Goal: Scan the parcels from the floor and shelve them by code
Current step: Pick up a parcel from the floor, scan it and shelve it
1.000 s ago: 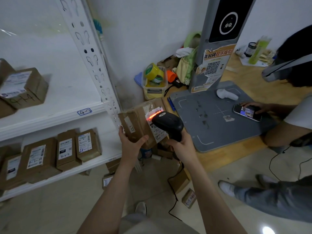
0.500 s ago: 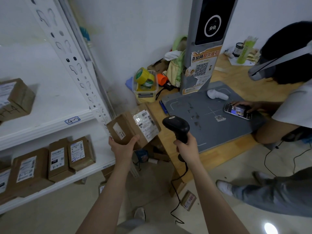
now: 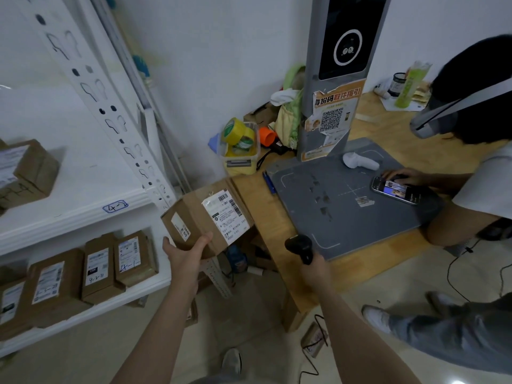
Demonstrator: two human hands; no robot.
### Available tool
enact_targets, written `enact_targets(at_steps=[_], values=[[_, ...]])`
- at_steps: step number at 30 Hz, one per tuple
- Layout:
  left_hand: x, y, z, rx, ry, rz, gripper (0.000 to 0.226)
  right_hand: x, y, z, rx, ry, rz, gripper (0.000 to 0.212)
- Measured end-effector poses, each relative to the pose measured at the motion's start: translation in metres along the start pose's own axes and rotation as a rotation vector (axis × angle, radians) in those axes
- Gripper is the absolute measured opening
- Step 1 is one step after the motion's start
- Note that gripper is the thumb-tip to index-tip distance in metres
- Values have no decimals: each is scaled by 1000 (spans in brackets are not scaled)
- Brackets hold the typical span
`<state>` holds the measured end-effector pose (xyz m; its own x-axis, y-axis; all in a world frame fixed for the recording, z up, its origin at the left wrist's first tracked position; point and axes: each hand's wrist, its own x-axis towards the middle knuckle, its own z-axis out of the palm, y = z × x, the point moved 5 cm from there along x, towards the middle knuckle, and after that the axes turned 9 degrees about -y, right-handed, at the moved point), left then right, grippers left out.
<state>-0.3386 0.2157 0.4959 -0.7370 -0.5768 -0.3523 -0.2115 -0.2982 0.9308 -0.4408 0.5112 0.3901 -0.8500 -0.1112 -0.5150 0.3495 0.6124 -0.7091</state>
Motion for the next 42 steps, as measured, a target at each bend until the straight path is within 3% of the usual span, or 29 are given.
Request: enact_targets(at_steps=[7, 12, 17, 22, 26, 28, 32, 34, 36, 40, 42], values=[[-4, -6, -11, -20, 28, -4, 111, 8, 11, 15, -41, 10, 5, 39], [-15, -7, -14, -32, 29, -11, 112, 8, 13, 15, -126, 40, 27, 31], [-24, -8, -23, -52, 61, -9, 112, 5, 11, 17, -256, 68, 77, 51], [-36, -7, -32, -90, 77, -1, 106, -11, -4, 16, -283, 174, 84, 53], [-43, -3, -43, -135, 100, -12, 104, -35, -46, 14, -220, 350, -87, 64], [-45, 4, -51, -157, 92, -5, 106, -47, -80, 19, -135, 362, -228, 60], [-47, 29, -79, -197, 77, 52, 113, -75, -159, 49, 157, 84, -490, 41], [-48, 45, -96, -218, 69, 84, 103, -92, -198, 70, 263, -115, -621, 36], [-49, 57, -116, -247, 52, 121, 95, -112, -234, 93, 284, -309, -726, 43], [-59, 86, -154, -224, 29, 163, 121, -146, -291, 146, 377, -703, -718, 63], [-57, 97, -178, -210, 30, 177, 126, -154, -310, 171, 393, -787, -694, 69]])
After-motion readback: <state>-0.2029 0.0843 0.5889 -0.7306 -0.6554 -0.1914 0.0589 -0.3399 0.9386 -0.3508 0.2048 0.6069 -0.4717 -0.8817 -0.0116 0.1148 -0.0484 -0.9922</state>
